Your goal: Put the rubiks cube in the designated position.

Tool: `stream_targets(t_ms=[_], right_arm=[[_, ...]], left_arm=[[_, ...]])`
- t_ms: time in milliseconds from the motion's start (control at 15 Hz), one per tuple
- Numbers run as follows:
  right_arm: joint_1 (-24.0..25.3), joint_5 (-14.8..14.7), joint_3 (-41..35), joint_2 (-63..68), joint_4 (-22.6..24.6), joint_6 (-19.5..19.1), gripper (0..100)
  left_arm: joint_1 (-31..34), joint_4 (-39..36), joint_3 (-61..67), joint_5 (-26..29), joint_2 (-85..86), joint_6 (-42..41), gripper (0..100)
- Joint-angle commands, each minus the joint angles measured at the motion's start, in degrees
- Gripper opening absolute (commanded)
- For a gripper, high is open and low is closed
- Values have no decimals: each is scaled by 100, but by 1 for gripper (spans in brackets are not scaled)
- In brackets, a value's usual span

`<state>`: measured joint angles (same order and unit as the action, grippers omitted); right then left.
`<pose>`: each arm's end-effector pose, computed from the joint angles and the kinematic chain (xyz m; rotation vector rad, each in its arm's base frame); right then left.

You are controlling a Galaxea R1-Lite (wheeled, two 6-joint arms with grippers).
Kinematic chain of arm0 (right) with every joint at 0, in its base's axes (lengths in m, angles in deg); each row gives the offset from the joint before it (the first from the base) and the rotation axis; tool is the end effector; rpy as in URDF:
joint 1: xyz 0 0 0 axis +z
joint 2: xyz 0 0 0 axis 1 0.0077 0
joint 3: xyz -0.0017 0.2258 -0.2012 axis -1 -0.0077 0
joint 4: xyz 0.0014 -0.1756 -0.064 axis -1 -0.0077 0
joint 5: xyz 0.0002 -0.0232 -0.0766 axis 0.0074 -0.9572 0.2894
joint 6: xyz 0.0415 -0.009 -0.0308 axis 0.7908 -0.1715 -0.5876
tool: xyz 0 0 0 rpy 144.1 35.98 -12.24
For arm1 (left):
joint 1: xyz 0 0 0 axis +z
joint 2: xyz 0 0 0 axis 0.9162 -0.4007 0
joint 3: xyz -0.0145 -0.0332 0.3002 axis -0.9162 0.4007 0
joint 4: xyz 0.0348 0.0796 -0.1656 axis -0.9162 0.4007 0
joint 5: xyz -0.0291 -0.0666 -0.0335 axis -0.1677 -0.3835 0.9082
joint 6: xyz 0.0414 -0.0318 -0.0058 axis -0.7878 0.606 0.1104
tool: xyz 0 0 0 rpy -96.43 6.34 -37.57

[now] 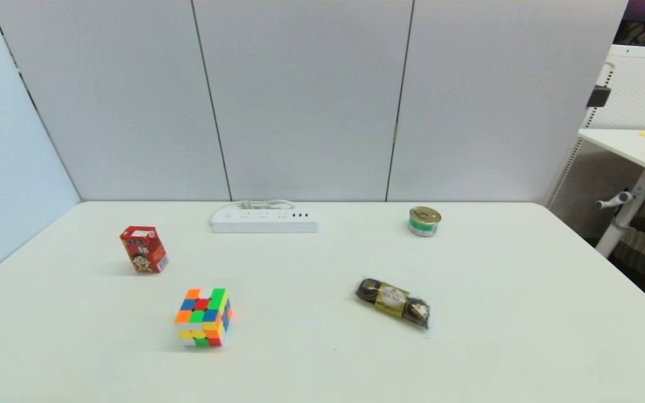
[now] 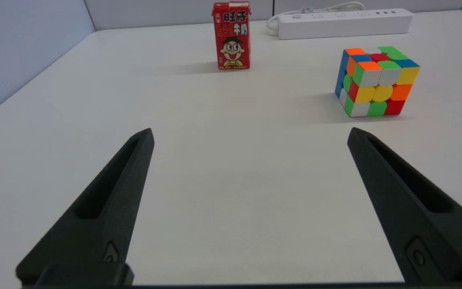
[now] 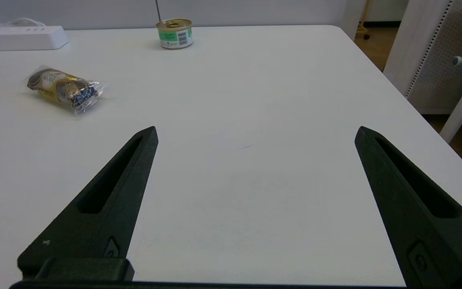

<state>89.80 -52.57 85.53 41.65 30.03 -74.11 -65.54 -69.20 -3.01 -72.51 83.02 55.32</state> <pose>0.0010 -0.0003 0.0771 0.0166 -0.0127 -0.0032 0.0014 -0.0021 0.0757 0.0747 -0.0004 -0.0237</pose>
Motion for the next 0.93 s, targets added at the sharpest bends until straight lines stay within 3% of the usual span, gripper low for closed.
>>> stream_targets(t_ms=[67,933], right_arm=[[2,0,0,5,2,3,100],[2,0,0,5,2,3,100]], left_arm=[[4,-1,0,0,1,-2,100],[-5,25,-26,-17,-25,7,100]])
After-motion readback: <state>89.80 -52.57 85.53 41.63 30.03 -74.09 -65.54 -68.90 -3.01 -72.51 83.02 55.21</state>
